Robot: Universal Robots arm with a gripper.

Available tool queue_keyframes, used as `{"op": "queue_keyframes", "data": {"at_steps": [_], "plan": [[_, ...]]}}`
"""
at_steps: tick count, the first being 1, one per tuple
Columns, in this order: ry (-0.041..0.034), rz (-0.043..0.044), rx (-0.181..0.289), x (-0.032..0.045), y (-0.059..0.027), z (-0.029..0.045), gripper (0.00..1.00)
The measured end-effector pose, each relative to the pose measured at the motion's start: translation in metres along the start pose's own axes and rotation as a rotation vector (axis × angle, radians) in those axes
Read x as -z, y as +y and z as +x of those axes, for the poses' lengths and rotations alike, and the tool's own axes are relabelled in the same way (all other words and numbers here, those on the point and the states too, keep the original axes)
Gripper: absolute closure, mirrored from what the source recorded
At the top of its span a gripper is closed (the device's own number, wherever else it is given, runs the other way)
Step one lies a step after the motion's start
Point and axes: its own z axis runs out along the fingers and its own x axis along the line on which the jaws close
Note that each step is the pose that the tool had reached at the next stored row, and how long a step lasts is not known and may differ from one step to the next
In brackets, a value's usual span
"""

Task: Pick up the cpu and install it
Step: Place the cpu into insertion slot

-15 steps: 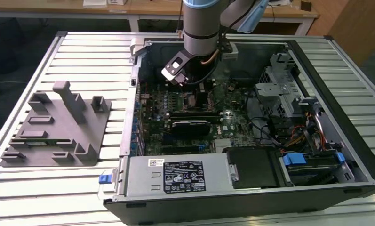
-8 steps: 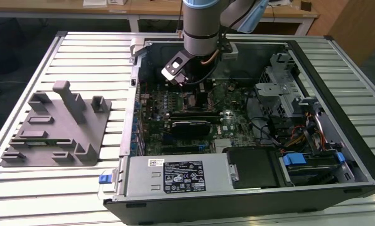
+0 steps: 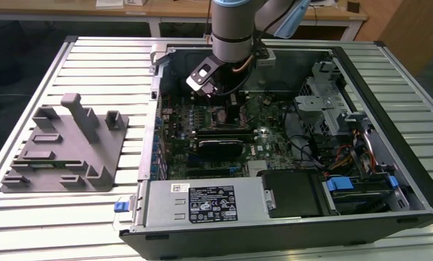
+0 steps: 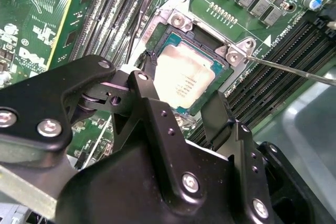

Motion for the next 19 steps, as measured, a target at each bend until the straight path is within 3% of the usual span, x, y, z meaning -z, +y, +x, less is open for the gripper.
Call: {"op": "queue_keyframes", "data": {"at_steps": [12,14,15,19], "plan": [[0.0004,0.0,0.0,0.0029,0.0002,-0.0001,0.4],[0.0004,0.0,0.0,0.003,0.0002,-0.0001,0.53],[0.0005,0.0,0.0,0.0029,0.0002,-0.0001,0.53],[0.0007,0.0,0.0,0.003,0.0002,-0.0001,0.7]]}}
